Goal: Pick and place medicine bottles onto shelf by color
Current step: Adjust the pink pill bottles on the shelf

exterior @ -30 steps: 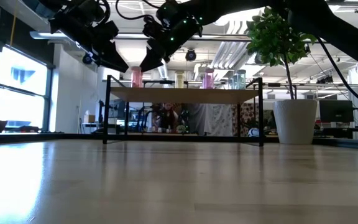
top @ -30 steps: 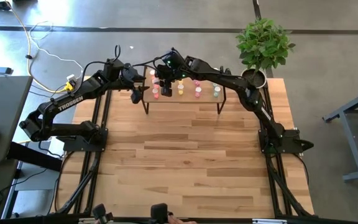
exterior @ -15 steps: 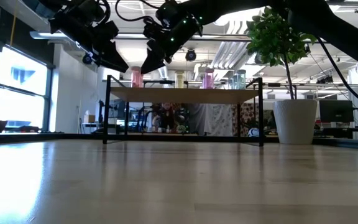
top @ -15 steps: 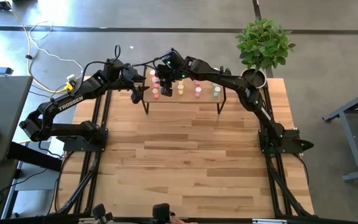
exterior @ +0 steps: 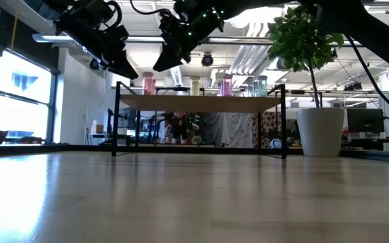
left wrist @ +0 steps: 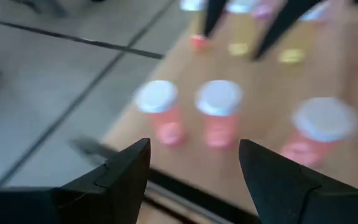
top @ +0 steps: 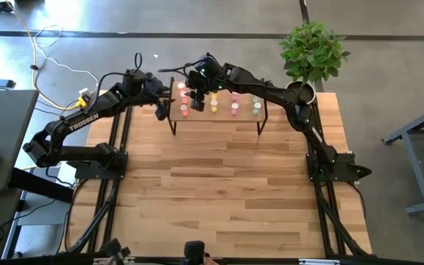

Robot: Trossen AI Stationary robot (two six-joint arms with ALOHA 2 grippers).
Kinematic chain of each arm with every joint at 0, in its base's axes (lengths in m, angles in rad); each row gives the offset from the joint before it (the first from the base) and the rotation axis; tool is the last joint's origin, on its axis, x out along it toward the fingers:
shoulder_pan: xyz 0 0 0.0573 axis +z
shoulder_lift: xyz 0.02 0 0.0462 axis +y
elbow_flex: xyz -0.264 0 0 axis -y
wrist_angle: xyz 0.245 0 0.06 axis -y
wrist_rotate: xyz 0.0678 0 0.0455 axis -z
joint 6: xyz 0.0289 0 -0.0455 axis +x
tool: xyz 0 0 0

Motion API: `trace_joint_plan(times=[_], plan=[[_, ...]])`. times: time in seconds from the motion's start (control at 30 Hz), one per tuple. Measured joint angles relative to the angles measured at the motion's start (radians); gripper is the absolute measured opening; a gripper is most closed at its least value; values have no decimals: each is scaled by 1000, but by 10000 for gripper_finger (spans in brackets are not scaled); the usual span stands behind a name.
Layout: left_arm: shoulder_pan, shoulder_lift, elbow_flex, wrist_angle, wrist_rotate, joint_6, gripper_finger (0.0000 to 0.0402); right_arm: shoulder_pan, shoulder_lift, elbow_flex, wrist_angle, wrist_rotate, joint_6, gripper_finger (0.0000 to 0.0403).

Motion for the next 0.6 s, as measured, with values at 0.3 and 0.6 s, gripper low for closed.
trace_joint_plan(times=[0.3,0.6], plan=[[3,40,1,120,-140,36,234,1,0,-2,-2,45,23,142],[3,120,1,153,-207,36,234,1,0,-2,-2,54,22,142]])
